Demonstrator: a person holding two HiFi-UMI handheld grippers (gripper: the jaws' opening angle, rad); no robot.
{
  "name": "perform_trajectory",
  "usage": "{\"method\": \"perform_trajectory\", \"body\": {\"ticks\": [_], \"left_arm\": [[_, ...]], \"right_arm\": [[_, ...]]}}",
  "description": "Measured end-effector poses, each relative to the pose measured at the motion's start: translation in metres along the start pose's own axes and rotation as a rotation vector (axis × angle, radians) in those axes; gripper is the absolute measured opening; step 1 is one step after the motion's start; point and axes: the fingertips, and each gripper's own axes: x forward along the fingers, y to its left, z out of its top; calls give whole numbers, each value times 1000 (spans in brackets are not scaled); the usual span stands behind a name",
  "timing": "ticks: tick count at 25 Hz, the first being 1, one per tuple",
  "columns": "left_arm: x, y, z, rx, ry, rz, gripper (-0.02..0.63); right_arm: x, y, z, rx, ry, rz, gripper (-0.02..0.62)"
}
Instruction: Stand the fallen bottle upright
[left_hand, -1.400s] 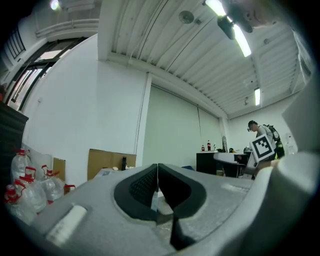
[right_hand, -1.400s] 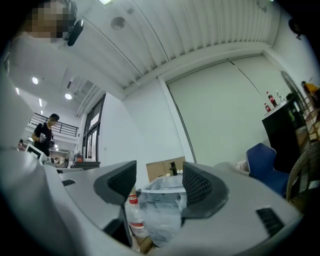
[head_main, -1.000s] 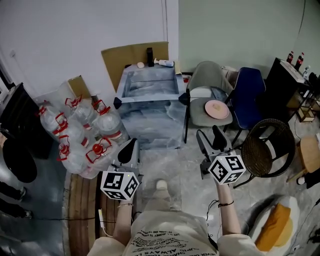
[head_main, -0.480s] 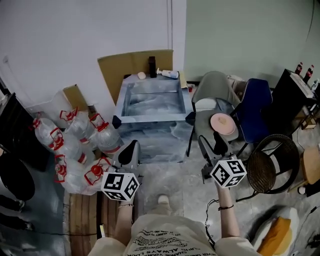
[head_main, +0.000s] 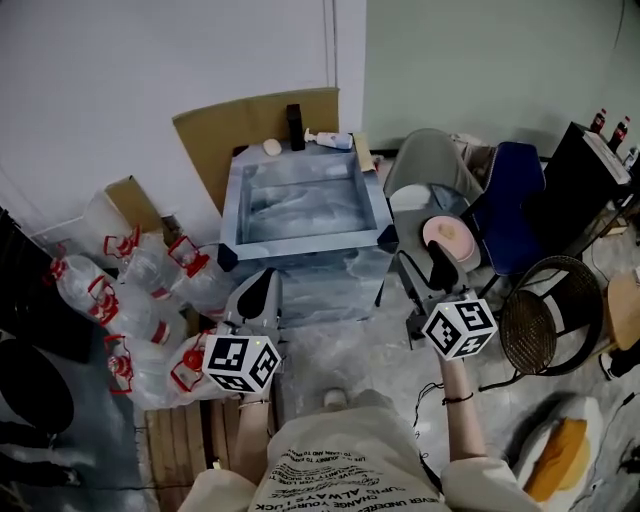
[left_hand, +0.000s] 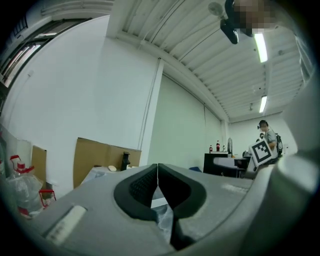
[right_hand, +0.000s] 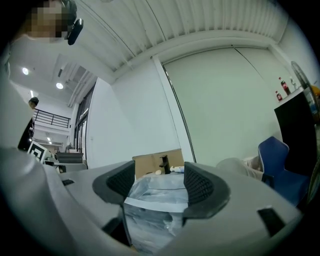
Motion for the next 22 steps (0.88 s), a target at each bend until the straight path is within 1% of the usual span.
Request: {"method": "perform_trajectory", "body": {"ticks": [8, 13, 18, 22], "left_arm": [[18, 30, -10, -22, 21, 16, 25], [38, 47, -17, -32, 24, 31, 25], [70, 68, -22, -36, 40, 42, 25], [107, 87, -17, -40, 42, 53, 25]], "right_arm": [[36, -3, -11, -15, 29, -6, 296], [68, -12, -18, -14, 38, 9, 302], [111, -27, -23, 1, 53, 13, 302], [152, -44, -21, -1, 76, 30, 302]]}}
